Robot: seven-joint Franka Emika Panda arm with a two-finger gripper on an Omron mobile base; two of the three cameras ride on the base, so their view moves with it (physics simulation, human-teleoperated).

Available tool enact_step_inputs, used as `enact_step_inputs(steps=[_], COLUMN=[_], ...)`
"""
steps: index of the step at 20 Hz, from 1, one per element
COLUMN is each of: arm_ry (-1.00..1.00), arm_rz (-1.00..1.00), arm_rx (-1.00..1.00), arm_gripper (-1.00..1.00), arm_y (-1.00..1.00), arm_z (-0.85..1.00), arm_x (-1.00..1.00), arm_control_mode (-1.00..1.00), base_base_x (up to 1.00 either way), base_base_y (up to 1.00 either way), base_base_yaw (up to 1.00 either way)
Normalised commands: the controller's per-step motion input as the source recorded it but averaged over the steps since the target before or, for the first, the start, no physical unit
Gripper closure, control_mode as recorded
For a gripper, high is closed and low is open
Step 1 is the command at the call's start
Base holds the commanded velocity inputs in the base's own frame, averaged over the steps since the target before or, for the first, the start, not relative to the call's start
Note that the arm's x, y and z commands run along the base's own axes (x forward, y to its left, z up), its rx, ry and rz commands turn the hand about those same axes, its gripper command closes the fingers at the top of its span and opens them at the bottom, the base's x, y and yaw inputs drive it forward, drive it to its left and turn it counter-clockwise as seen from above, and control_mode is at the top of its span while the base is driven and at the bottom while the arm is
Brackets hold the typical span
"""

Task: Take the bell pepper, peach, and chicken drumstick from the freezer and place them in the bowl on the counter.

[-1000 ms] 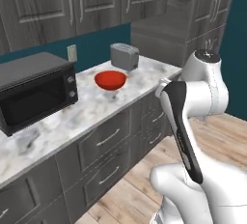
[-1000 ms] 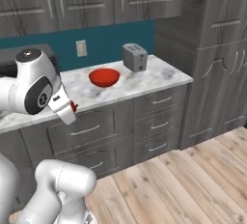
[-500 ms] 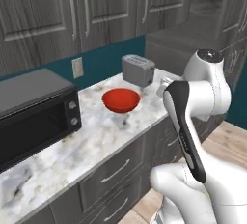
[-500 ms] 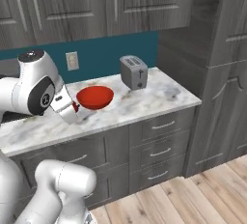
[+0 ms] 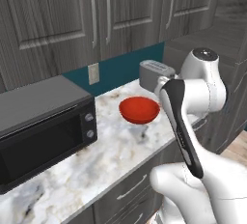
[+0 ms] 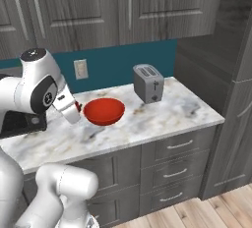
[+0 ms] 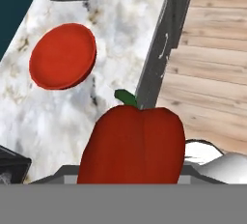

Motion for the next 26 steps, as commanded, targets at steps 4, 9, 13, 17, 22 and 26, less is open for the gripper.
enact_step_inputs(steps=[4, 9, 13, 17, 22, 26], arm_ry=[0.0, 0.13, 0.21, 0.28, 0.23, 0.06], arm_rz=[0.1, 0.12, 0.15, 0.1, 0.03, 0.03], arm_rx=[-0.01, 0.0, -0.01, -0.05, -0.11, -0.04], arm_gripper=[1.0, 1.0, 1.0, 1.0, 1.0, 1.0], arm_y=[0.0, 0.0, 0.0, 0.03, 0.07, 0.09], arm_z=[-0.22, -0.33, -0.57, -0.61, -0.45, -0.41], arm_x=[1.0, 1.0, 0.91, 0.98, 0.84, 0.69], arm_control_mode=[-1.0, -1.0, -1.0, -1.0, -1.0, -1.0], base_base_x=[0.0, 0.0, 0.0, 0.0, 0.0, 0.0], base_base_y=[0.0, 0.0, 0.0, 0.0, 0.0, 0.0], base_base_yaw=[0.0, 0.0, 0.0, 0.0, 0.0, 0.0])
